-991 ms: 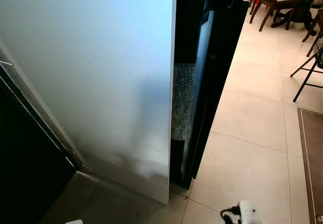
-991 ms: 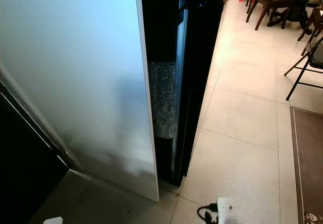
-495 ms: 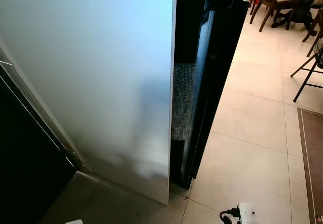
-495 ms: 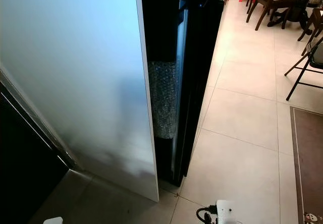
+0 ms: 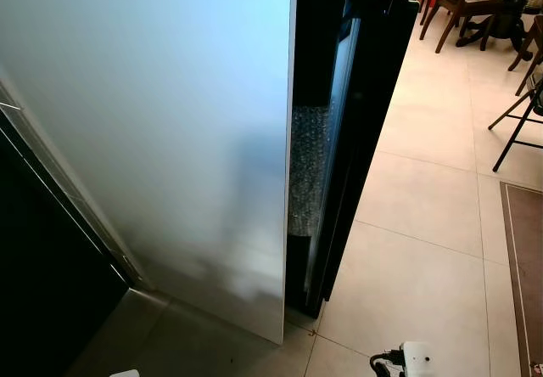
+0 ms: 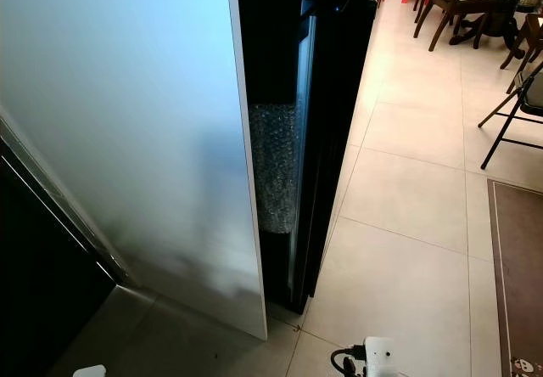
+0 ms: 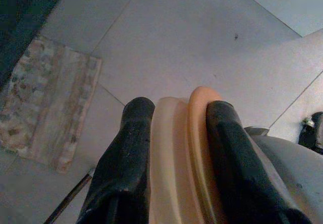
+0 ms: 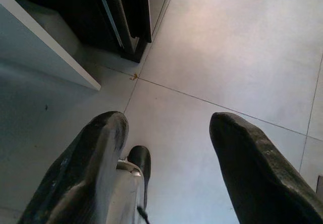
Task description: Restocking fridge
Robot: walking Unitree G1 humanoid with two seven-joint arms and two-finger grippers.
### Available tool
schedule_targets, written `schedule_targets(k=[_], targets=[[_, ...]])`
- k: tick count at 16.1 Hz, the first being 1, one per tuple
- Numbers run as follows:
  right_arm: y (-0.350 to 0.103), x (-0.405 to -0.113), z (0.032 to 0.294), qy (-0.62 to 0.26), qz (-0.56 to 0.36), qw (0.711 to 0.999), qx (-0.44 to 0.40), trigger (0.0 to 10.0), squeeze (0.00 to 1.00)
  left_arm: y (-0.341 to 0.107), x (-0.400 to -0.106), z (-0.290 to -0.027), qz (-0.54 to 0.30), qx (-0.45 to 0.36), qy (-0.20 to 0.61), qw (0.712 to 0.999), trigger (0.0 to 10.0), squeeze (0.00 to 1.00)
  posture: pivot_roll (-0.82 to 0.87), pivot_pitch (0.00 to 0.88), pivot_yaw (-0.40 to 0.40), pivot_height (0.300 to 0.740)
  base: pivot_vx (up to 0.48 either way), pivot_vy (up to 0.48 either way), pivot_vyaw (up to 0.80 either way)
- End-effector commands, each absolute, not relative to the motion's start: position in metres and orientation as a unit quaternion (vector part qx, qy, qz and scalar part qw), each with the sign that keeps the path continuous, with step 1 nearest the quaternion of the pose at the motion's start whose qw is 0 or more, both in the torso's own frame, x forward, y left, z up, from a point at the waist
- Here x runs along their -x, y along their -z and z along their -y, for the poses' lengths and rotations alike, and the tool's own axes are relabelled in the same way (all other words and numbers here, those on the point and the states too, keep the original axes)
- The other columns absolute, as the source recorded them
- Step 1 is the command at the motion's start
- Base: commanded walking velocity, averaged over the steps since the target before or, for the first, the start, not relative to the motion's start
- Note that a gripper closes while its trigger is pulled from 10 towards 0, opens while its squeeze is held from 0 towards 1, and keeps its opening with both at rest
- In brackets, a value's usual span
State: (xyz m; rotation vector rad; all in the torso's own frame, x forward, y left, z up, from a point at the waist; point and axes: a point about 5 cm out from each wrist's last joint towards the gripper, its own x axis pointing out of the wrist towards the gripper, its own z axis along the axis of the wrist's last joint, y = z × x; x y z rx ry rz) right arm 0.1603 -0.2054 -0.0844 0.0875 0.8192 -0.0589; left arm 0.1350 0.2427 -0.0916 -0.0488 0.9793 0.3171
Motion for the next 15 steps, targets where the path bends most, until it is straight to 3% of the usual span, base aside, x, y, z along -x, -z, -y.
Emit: schedule_targets(k=[1,9,15], targets=[[0.0857,-0.1584,0.2045,0.038,-0.400,0.914,-0.052,10.0,0.00,0.0949,-0.1371,-0.2272,-0.471,0.050,-0.132,0.871,10.0,0.00,-0.13,0.003,0.009,0.740,0.000,0.000,0.00],[0.0855,-0.1583,0.2033,0.040,-0.394,0.917,-0.056,10.0,0.00,0.0941,-0.1411,-0.2247,-0.470,0.043,-0.120,0.873,10.0,0.00,-0.13,0.000,0.014,0.740,0.000,0.000,0.00],[0.0847,-0.1610,0.2015,0.039,-0.390,0.918,-0.061,10.0,0.00,0.0941,-0.1414,-0.2243,-0.470,0.043,-0.120,0.874,10.0,0.00,-0.13,0.000,0.016,0.740,0.166,0.000,0.00]])
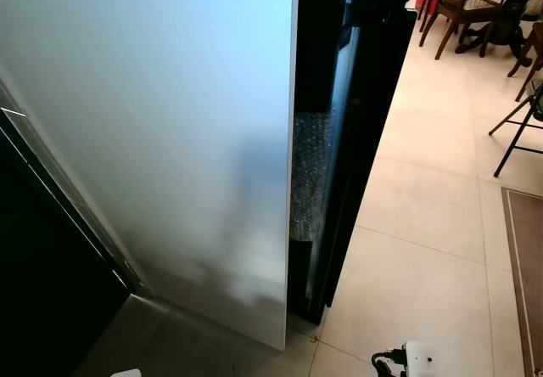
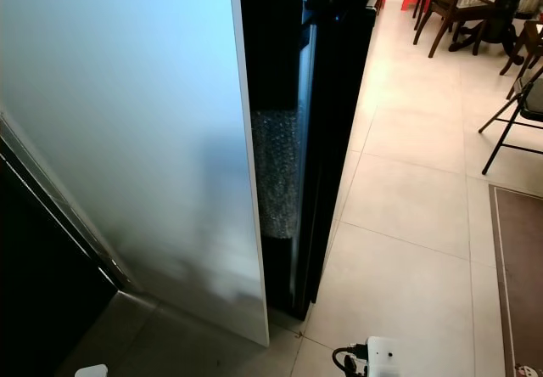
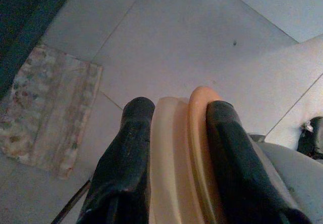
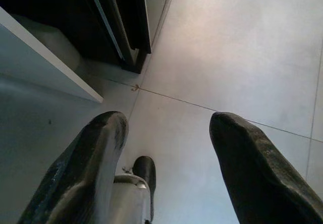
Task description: Restocking fridge
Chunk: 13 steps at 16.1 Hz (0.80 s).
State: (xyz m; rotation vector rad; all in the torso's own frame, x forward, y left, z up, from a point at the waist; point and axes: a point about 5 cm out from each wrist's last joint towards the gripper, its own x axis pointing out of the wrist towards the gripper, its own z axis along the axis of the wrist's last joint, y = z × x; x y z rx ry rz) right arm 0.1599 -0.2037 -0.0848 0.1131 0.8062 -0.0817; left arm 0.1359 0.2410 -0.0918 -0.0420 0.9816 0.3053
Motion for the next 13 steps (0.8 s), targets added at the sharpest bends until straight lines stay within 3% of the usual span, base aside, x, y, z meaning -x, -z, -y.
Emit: schedule_targets(k=[1,9,13], targets=[[0.0847,-0.1610,0.2014,0.040,-0.390,0.918,-0.061,10.0,0.00,0.0943,-0.1408,-0.2242,-0.470,0.043,-0.121,0.873,10.0,0.00,-0.13,0.000,0.016,0.740,0.262,0.000,0.00],[0.0833,-0.1626,0.2052,0.056,-0.384,0.919,-0.061,10.0,0.00,0.0939,-0.1427,-0.2227,-0.469,0.041,-0.118,0.874,10.0,0.00,-0.12,0.008,0.018,0.740,0.259,0.000,0.00],[0.0834,-0.1616,0.2063,0.073,-0.381,0.919,-0.065,10.0,0.00,0.0953,-0.1398,-0.2217,-0.476,0.042,-0.116,0.871,10.0,0.00,-0.12,0.016,0.016,0.740,0.000,0.000,0.00]])
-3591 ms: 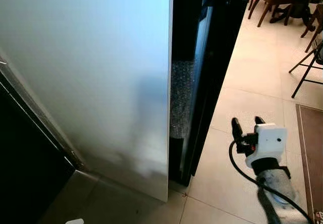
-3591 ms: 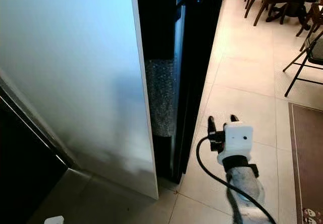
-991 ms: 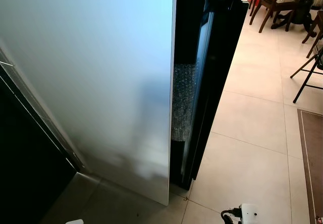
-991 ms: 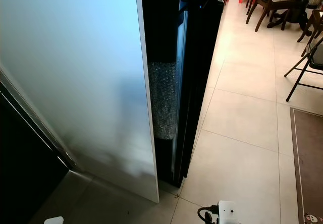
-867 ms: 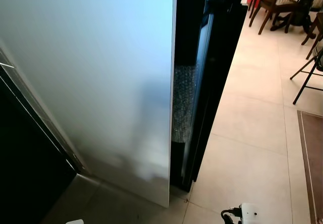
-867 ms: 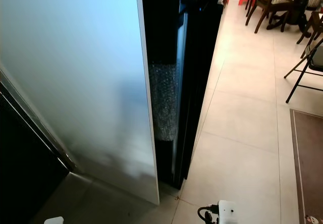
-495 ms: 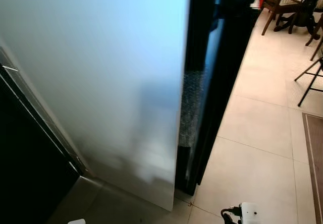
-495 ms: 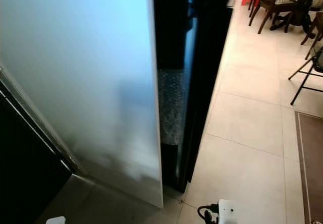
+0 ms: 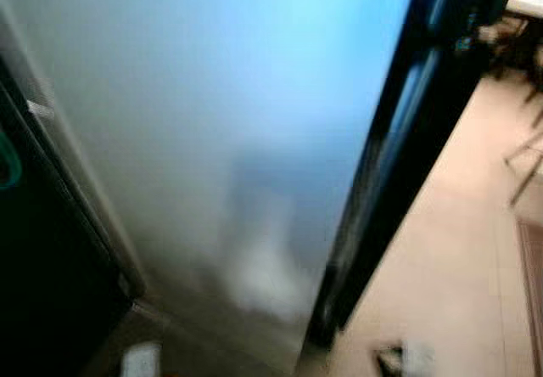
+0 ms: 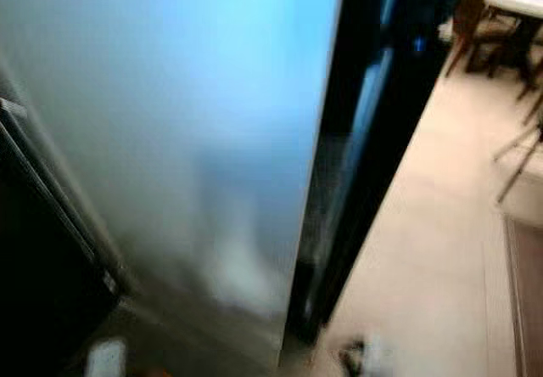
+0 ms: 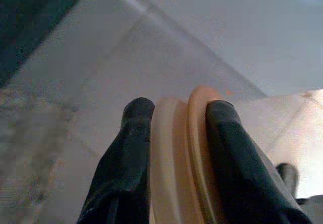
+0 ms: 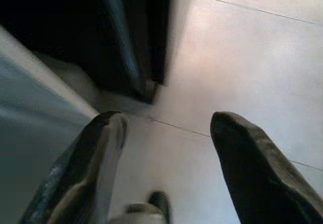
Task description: Restocking fridge
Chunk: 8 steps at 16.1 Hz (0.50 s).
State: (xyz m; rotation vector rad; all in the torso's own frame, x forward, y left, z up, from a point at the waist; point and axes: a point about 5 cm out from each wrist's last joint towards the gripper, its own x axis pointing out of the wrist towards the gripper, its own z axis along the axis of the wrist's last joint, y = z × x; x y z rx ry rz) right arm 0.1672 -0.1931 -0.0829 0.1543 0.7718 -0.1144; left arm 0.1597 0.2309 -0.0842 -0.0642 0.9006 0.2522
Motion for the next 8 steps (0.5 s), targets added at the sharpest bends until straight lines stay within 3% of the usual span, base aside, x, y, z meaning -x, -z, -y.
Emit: schedule_targets(k=[1,8], targets=[[0.0835,-0.1608,0.2070,0.080,-0.379,0.920,-0.065,10.0,0.00,0.0955,-0.1393,-0.2218,-0.477,0.042,-0.116,0.870,10.0,0.00,-0.12,0.017,0.017,0.740,0.000,0.000,0.00],[0.0771,-0.1606,0.2069,0.153,-0.311,0.934,-0.086,10.0,0.00,0.0947,-0.1390,-0.2257,-0.477,0.031,-0.111,0.871,10.0,0.00,-0.12,0.023,0.033,0.740,0.000,0.000,0.00]])
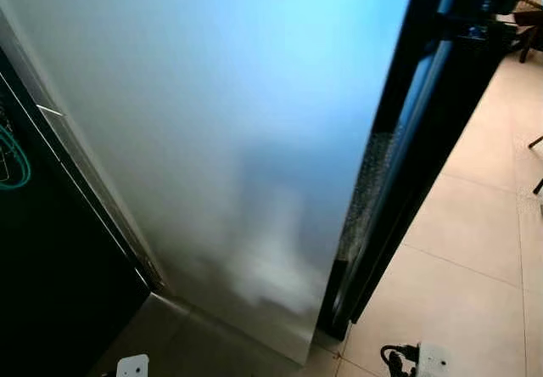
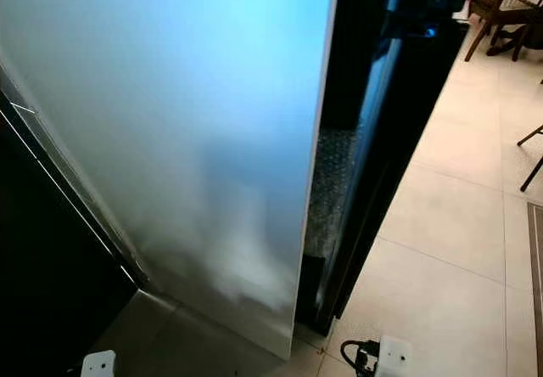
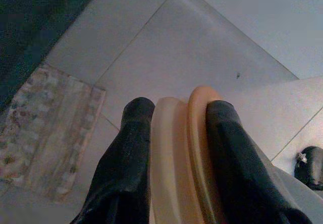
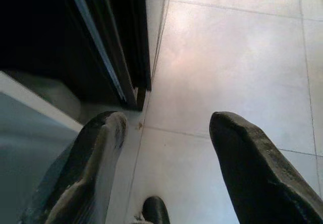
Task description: Restocking fridge
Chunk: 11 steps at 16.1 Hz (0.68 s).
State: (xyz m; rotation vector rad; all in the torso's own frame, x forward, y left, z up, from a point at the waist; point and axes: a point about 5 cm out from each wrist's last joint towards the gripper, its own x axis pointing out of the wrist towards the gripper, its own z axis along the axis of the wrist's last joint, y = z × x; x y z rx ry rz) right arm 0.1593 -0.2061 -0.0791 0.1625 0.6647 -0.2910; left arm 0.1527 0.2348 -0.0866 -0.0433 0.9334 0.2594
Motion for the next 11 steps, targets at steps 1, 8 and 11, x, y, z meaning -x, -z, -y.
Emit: schedule_targets(k=[1,8,11], targets=[[0.076,-0.161,0.207,0.160,-0.299,0.936,-0.089,10.0,0.00,0.095,-0.139,-0.227,-0.478,0.030,-0.111,0.871,10.0,0.00,-0.12,0.024,0.037,0.740,0.000,0.000,0.00],[-0.033,-0.240,0.241,0.130,-0.003,0.990,-0.050,10.0,0.00,0.095,-0.138,-0.228,-0.479,0.020,-0.106,0.871,10.0,0.00,-0.14,0.023,0.039,0.740,0.000,0.000,0.00],[-0.061,-0.247,0.215,0.045,0.024,0.997,-0.063,10.0,0.00,0.095,-0.137,-0.228,-0.480,0.017,-0.106,0.871,10.0,0.00,-0.14,0.024,0.038,0.740,0.000,0.000,0.00]])
